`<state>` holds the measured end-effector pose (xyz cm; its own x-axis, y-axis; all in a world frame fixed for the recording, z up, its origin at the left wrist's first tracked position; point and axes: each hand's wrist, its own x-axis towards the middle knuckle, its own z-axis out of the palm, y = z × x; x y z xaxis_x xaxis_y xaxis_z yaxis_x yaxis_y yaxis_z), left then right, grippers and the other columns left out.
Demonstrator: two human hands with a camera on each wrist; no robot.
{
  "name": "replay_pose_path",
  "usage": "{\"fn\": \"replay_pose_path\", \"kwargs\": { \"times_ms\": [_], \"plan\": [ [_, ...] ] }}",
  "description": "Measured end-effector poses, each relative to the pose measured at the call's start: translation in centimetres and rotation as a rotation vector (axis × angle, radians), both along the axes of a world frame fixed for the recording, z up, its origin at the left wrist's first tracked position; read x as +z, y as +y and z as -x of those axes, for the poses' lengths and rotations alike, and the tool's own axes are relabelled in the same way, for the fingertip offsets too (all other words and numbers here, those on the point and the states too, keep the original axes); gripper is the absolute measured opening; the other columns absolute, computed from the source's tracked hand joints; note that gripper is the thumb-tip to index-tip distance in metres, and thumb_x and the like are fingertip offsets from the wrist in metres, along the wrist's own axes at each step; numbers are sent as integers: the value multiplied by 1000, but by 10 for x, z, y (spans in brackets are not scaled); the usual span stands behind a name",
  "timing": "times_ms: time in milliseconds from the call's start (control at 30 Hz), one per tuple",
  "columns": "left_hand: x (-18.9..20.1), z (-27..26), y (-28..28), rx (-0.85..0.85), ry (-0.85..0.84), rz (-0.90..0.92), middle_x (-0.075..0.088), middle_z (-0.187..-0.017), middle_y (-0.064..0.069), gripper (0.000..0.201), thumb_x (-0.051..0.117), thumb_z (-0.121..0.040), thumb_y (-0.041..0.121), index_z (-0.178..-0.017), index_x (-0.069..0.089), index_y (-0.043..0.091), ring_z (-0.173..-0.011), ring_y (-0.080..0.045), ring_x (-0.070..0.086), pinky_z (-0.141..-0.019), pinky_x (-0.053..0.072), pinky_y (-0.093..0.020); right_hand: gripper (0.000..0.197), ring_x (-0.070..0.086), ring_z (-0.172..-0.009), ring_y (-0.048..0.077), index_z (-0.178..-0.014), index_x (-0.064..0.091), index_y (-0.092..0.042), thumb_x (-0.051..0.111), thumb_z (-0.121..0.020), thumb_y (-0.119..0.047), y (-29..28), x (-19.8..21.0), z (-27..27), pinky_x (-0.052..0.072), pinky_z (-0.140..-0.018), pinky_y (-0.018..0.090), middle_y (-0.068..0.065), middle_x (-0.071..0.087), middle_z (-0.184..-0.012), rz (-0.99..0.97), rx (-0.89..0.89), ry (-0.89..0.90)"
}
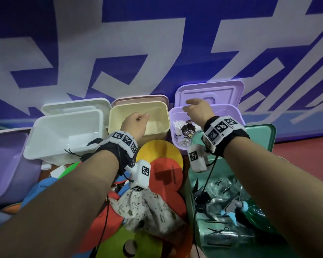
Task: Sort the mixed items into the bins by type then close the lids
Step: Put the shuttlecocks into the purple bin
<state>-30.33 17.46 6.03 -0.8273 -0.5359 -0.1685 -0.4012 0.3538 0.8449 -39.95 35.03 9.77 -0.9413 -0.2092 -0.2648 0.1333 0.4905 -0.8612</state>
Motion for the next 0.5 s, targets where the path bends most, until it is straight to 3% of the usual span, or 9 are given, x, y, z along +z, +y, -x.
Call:
{"fn": "replay_pose_path", "kwargs": {
  "times_ms": [33, 133, 267, 333, 400, 500],
  "plan": [
    [0, -3, -3, 3, 0, 0, 69, -96, -5, 28, 48, -94, 45, -88, 61, 21, -92, -28, 66, -90, 51, -45, 37, 58, -99, 25, -126, 57, -4, 56, -89, -9, -6, 4, -5, 47, -84, 33, 12, 60, -105, 8, 23, 11],
    [2, -17, -14, 16, -4, 3, 69, -94, -5, 27, 47, -95, 45, -85, 59, 23, -90, -27, 66, -90, 51, -43, 28, 55, -91, 21, -115, 63, -2, 56, -88, -8, -30, 15, -22, 43, -75, 29, 8, 60, -97, 9, 122, 55],
    [7, -41, -33, 44, 16, 0, 69, -94, -6, 29, 48, -96, 43, -97, 61, 16, -88, -26, 67, -89, 52, -39, 32, 55, -91, 19, -120, 60, -4, 59, -90, -13, -62, 25, -52, 41, -65, 18, 5, 58, -101, -1, 263, 50],
    [13, -54, -46, 53, 16, 8, 69, -91, -4, 30, 48, -96, 44, -98, 61, 17, -88, -25, 67, -88, 52, -41, 35, 58, -96, 20, -123, 58, -8, 60, -90, -19, -77, 29, -67, 46, -74, 22, 6, 60, -106, -9, 307, 58],
    [19, -66, -58, 53, 14, 10, 68, -91, -3, 29, 48, -96, 43, -97, 61, 17, -89, -25, 67, -87, 52, -38, 39, 60, -105, 23, -126, 57, -11, 60, -91, -27, -91, 32, -82, 48, -90, 33, 7, 62, -111, -15, 349, 47],
    [21, -83, -76, 32, 23, 16, 67, -88, -1, 30, 47, -96, 43, -90, 62, 17, -88, -24, 65, -85, 50, -34, 41, 61, -101, 23, -127, 57, -9, 59, -92, -31, -111, 33, -107, 49, -89, 36, 7, 63, -109, 33, 343, 1]
  ]
}}
